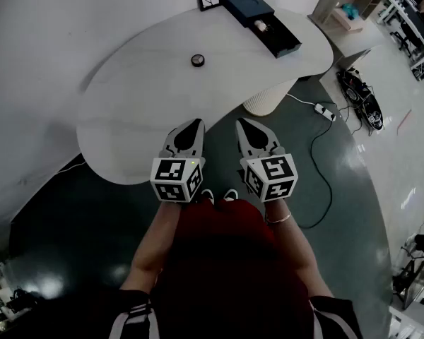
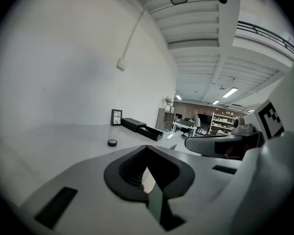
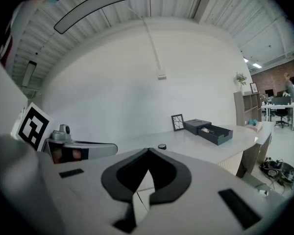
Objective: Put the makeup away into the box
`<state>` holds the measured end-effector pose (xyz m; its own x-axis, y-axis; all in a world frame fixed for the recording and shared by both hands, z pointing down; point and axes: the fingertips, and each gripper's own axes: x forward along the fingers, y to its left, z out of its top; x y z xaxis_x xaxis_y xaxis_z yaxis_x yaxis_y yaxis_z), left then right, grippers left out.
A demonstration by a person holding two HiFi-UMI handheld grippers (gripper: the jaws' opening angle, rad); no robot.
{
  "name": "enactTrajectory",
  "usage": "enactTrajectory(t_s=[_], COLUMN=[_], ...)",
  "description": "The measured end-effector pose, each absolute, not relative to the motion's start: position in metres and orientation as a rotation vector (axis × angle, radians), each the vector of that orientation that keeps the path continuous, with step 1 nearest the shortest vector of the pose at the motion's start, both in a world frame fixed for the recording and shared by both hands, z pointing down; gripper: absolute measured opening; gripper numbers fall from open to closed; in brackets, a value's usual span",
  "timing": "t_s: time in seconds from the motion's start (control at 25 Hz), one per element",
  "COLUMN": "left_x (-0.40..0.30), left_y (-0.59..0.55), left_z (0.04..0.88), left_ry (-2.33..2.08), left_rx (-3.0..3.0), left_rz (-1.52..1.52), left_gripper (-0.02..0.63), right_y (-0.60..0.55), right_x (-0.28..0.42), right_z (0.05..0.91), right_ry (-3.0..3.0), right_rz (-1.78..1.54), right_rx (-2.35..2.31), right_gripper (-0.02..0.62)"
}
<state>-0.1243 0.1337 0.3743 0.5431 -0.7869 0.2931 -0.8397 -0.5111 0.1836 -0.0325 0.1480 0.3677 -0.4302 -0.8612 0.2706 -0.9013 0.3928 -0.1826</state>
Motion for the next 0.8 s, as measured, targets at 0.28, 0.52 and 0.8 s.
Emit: enactTrajectory(t_s=[0.28, 0.52, 0.8], left_x=[-0.122, -0.118, -0.113], left_y=[0.126, 0.127, 0.129], left_z=[0.375, 0.376, 0.372], left_ry=[-1.373, -1.419, -1.486], left_rx=[2.475, 2.452, 2.434], left_rz=[0.251, 0.262, 0.274], left_gripper=[0.021, 0.023, 0.022], right_y=[0.138, 0.133, 0.129], right_x=[-0.029, -0.021, -0.017], right_z=[0.375, 0.380, 0.377], right_ry=[-2.530, -2.543, -2.594], right_rz=[0.493, 0.498, 0.479], right_rx=[1.572, 1.534, 1.476], right_gripper=[0.014, 0.015, 0.015])
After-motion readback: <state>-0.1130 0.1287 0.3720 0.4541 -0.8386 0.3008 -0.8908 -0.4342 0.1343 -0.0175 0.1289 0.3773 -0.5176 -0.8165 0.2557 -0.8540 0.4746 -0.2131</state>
